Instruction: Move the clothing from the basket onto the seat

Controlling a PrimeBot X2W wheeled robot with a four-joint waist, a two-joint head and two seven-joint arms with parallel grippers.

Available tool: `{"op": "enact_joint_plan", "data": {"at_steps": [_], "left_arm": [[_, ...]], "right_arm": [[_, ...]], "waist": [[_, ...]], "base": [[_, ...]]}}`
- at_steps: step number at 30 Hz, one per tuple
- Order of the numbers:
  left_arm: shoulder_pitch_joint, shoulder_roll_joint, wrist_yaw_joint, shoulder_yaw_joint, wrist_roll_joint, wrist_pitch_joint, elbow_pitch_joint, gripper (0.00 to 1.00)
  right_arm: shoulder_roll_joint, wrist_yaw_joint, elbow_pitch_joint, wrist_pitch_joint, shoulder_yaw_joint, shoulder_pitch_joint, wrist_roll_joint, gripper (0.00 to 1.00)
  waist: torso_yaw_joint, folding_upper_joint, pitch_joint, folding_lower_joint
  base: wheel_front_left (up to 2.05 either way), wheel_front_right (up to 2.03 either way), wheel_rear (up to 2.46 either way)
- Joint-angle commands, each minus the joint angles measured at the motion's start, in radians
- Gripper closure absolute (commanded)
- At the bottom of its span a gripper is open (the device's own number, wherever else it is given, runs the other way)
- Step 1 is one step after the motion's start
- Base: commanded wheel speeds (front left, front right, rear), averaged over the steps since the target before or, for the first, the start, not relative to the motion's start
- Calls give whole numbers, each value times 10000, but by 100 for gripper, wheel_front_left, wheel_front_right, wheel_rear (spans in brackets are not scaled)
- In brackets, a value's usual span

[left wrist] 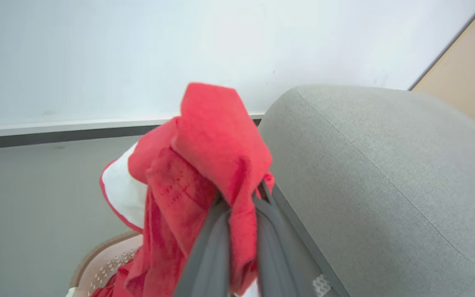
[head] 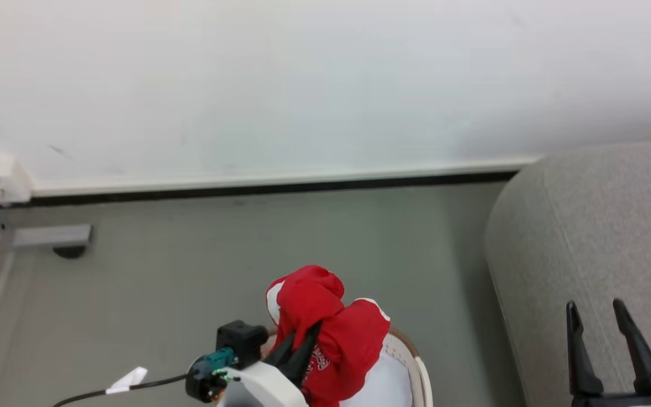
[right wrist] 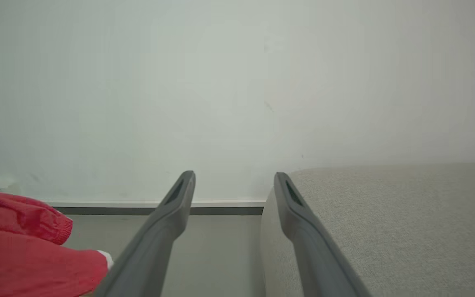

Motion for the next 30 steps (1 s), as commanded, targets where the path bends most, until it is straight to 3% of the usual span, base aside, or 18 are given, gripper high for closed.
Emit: {"op": "enact_joint_plan", "data": {"at_steps": [1,9,16,30], "left_arm": [[196,187,111,86,-92,84,-289,100],[204,951,758,572,-204,757,-2246,100],[30,1600,1059,913,-251,1293,-3301,100],[-144,1851,1290,996,-326,1725,-4181,100]], "right_arm": [[-27,-25,38,-31,-41,241,-67,0],[-28,-25,97,-31,-181,854,25,0],[-30,-25,148,-31,-181,992,-42,0],[-27,-25,-44,-31,152,967,-445,0]], "waist": [[272,0,-623,3],[278,0,-1265,3],[158,0,-1546,3],[31,0,-1746,3]], "base": [[0,0,0],[0,0,0],[0,0,0],[0,0,0]]}}
